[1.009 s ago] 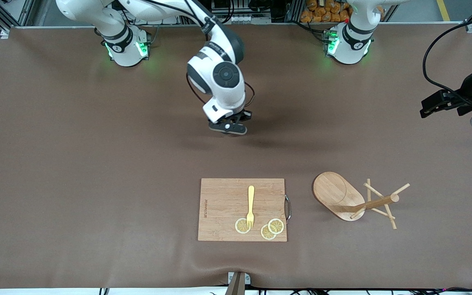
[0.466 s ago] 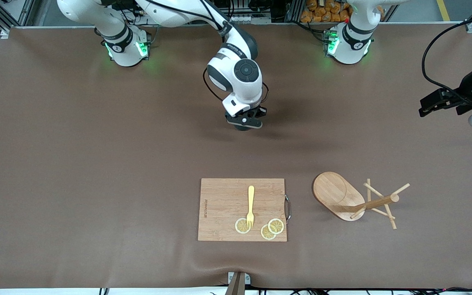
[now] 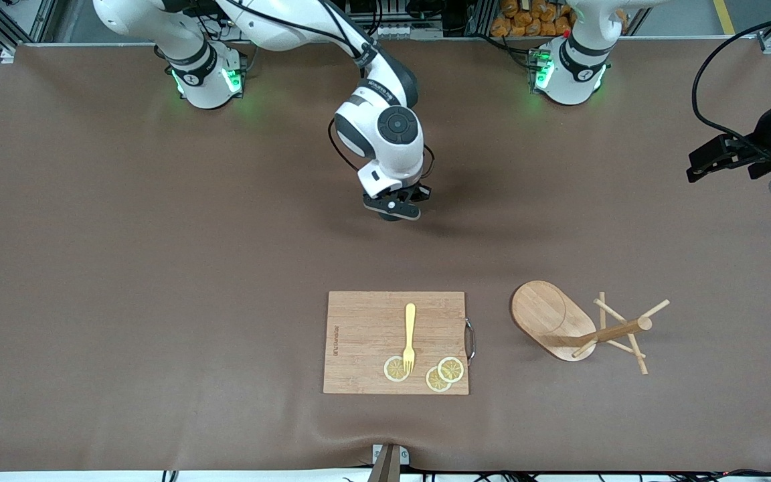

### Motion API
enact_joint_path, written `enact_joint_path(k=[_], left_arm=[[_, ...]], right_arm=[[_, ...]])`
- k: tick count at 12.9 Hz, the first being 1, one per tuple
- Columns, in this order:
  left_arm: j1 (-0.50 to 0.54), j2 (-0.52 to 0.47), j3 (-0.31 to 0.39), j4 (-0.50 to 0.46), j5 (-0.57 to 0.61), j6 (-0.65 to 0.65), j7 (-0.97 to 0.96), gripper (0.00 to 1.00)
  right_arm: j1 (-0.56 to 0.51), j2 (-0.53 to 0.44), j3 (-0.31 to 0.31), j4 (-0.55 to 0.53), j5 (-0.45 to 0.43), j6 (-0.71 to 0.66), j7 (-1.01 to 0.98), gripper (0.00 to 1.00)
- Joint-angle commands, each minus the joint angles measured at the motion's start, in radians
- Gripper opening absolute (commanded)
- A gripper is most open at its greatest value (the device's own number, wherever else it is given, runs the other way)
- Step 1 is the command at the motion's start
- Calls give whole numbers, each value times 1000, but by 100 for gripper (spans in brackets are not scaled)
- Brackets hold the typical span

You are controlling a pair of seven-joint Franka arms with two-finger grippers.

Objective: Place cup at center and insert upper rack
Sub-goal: 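Lift the teal mug with the right gripper toward the table center, then set the mug down, open the right gripper while the left gripper approaches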

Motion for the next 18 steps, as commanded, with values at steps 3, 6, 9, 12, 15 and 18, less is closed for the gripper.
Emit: enact_joint_path(k=[3, 6, 9, 12, 15, 18], left_arm=[[25, -4, 7, 5, -19, -15, 22, 100], [29, -2, 7, 6, -20, -15, 43, 100], [31, 3, 7, 6, -31, -14, 48, 100], [29, 6, 7, 6, -37, -14, 34, 100], [13, 21, -2, 12, -83, -9, -9, 100], [-27, 27, -48, 14, -100, -6, -209, 100]], right_arm=[[-1, 25, 1, 26, 6, -10, 74, 1], [-3, 22, -1, 28, 6, -8, 76, 75], [-4, 13, -1, 63, 1, -16, 62, 100], [-46, -27, 3, 92, 14, -52, 50, 100], [-110, -145, 4, 146, 11, -262, 14, 100], [-213, -307, 3, 193, 3, -488, -140, 100]])
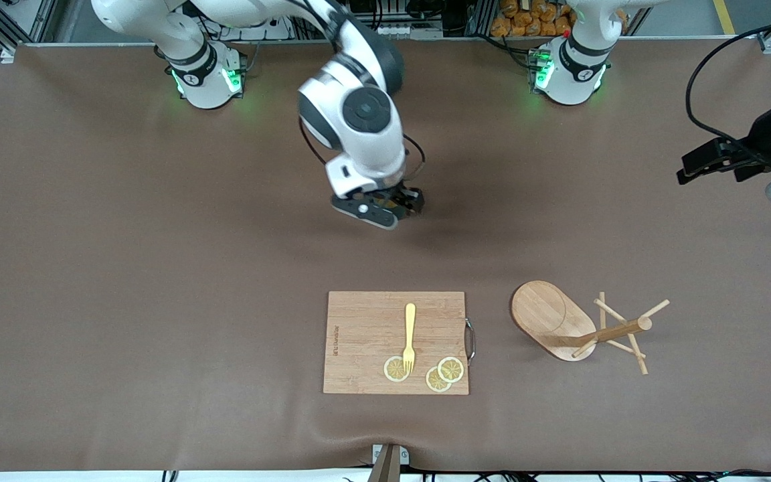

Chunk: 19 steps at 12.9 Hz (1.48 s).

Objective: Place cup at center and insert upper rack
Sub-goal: 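Set the mug down, open the right gripper while the left gripper approaches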

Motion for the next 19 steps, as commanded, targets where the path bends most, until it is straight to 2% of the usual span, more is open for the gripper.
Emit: enact_joint_path(k=[1, 4, 6, 9, 12, 14, 15, 17, 19], left_arm=[[-49, 22, -52, 21, -11, 1, -187, 100], [-159, 107, -72, 108, -11, 35, -449, 100], [-245, 149, -72, 136, -5, 74, -587, 100], [-363, 199, -70, 135, 9, 179, -743, 100], [-483, 247, -72, 136, 87, 281, -894, 100], [-563, 284, -67, 136, 108, 350, -938, 100], [-609, 299, -66, 136, 161, 377, -976, 100], [-679, 337, -70, 136, 264, 441, -1095, 100], [-747, 382, -66, 136, 294, 536, -1174, 100]], right_arm=[[-111, -180, 14, -13, 3, -152, -162, 100], [-292, -342, 12, -13, -6, -323, -424, 100], [-435, -396, 12, -13, -7, -412, -617, 100], [-594, -440, 11, -15, -12, -457, -880, 100], [-719, -460, 11, -24, -49, -456, -1113, 100], [-788, -461, 9, -31, -49, -456, -1201, 100], [-805, -464, -6, -42, -47, -456, -1228, 100], [-807, -466, -41, -54, -49, -451, -1268, 100], [-810, -472, -52, -77, -47, -445, -1282, 100]])
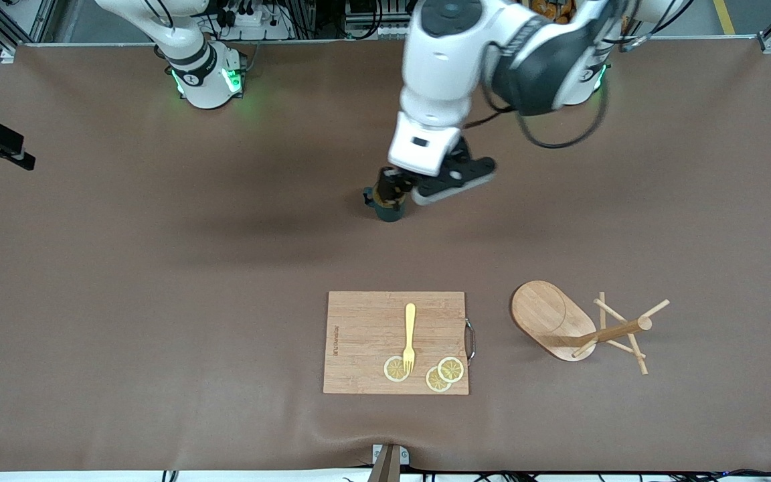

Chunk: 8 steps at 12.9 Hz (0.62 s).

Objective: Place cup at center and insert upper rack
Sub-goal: 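Set the mug down, open the right gripper while the left gripper approaches, then lower the open left gripper onto the mug handle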

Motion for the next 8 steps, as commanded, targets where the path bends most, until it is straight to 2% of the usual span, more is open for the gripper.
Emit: enact_joint_path(k=[1, 8], left_arm=[[-86, 67, 15, 31, 89, 90, -120, 100], [-276, 156, 13, 25, 420, 122, -456, 100]], right_arm=[[-6, -44, -3, -64, -10, 32, -48, 100], [-1, -47, -4, -75, -14, 1, -42, 100]])
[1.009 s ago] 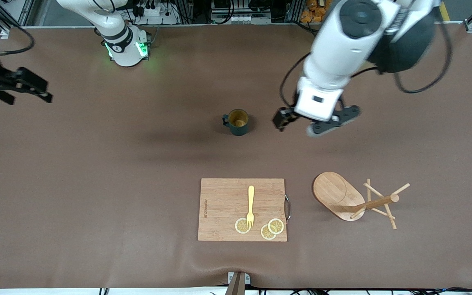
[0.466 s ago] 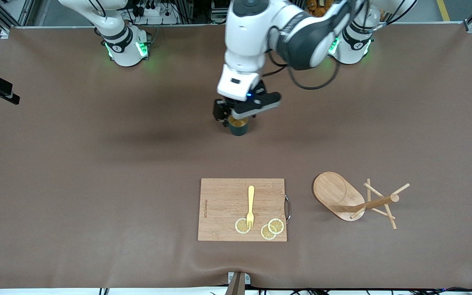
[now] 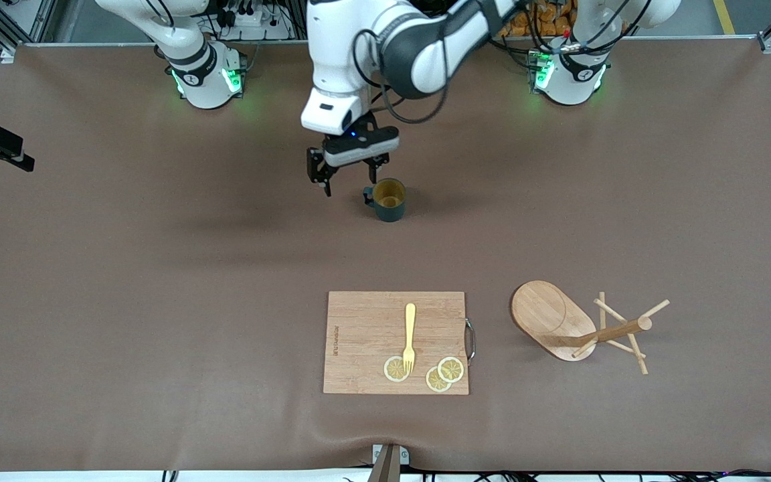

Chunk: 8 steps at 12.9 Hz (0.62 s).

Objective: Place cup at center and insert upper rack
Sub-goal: 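Lower the open left gripper onto the mug handle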

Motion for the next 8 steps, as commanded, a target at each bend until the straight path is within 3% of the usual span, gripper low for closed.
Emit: enact_joint_path(k=[1, 3, 8], left_arm=[[-54, 53, 9, 21, 142, 3, -155, 100], [-88, 108, 5, 23, 199, 3, -274, 100], [-199, 200, 9, 24, 248, 3, -473, 100]], right_arm=[[0, -34, 3, -36, -27, -7, -6, 100], [2, -34, 3, -36, -71, -26, -7, 100], [3, -29, 5, -35, -51, -53, -4, 100]])
